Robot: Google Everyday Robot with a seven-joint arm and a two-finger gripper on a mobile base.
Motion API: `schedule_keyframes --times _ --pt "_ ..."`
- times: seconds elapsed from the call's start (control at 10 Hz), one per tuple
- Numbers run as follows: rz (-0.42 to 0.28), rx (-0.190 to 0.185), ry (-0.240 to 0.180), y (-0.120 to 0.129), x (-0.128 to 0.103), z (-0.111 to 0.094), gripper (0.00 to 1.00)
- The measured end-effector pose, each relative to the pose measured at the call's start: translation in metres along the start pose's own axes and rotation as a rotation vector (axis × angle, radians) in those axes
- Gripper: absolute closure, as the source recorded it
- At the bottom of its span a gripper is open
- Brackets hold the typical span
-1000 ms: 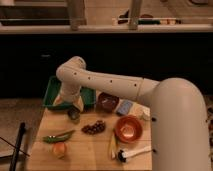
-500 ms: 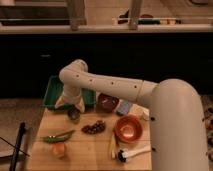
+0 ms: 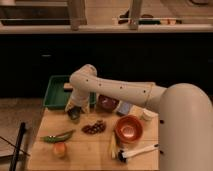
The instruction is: Stack cups into tray
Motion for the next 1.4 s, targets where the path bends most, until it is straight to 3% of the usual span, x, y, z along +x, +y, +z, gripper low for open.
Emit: schedule_keyframes --times 0.2,1.4 --pt "0.013 0.000 -0.001 0.010 0.002 0.001 0.56" --pt "0.012 0.035 -0.042 0.010 0.010 0.027 0.56"
